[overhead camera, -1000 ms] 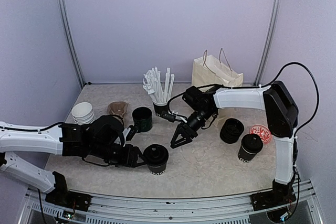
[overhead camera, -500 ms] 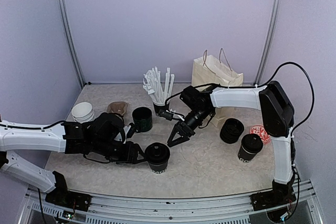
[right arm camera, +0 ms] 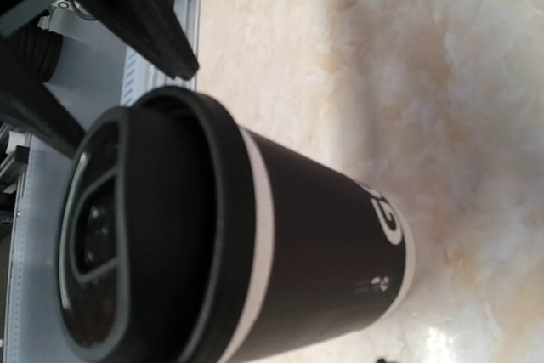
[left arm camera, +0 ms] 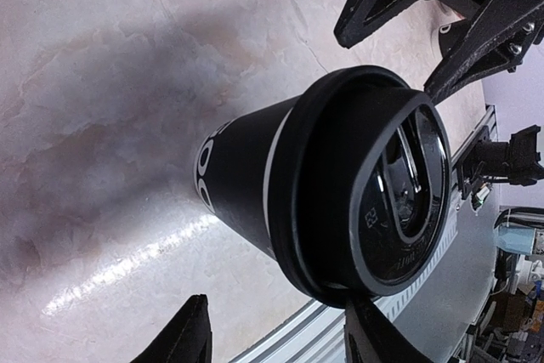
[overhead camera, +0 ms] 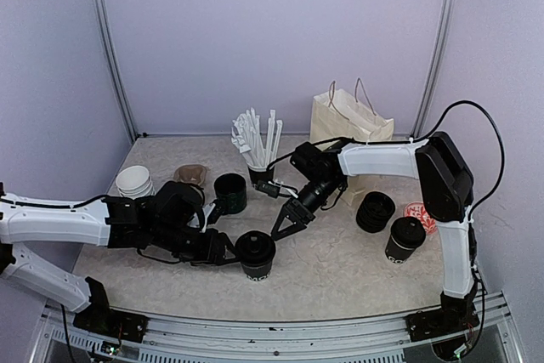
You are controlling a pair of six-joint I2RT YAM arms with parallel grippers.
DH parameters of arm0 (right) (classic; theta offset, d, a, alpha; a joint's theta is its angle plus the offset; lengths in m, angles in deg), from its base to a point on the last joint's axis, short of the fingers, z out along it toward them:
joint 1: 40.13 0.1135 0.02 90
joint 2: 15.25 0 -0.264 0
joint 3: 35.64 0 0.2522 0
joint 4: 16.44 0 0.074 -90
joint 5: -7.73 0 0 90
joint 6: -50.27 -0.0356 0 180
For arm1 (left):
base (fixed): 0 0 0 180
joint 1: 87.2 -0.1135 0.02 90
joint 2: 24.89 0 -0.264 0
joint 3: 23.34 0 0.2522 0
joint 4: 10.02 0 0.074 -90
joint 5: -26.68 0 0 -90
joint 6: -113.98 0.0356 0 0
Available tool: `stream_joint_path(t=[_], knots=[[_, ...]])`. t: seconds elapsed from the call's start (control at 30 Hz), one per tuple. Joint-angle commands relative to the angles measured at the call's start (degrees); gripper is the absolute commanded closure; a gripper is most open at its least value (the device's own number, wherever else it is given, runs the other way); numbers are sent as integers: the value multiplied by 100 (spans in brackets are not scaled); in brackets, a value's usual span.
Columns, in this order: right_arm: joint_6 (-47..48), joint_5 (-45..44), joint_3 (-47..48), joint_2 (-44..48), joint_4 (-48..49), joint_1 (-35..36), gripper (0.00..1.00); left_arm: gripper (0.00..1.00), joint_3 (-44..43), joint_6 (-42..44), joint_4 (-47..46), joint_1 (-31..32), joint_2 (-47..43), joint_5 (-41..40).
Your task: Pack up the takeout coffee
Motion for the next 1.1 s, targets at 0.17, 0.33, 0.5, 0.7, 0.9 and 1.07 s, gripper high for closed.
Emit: stream_joint_path(t=[0.17,0.33,0.5,0.7,0.9,1.07], knots=[[-376,-1454,-206,-435,56,322,50,50,418,259,782,-162,819,-598],[-431,-1815,-205,-585,83,361,50,53,529,264,828,-183,988,-714],[-380,-1835,-203,-475,90,399,50,54,476,394,813,-163,1034,-715],[-309,-2182,-291,-120,122,383,49,53,-475,721,939,145,751,-1175],[-116,-2458,-360,358,109,129,47,43,-1468,1390,917,461,601,-1706],[467,-2263,-390,1052,-61,-32,44,34,-2090,2090,845,594,443,-2081]])
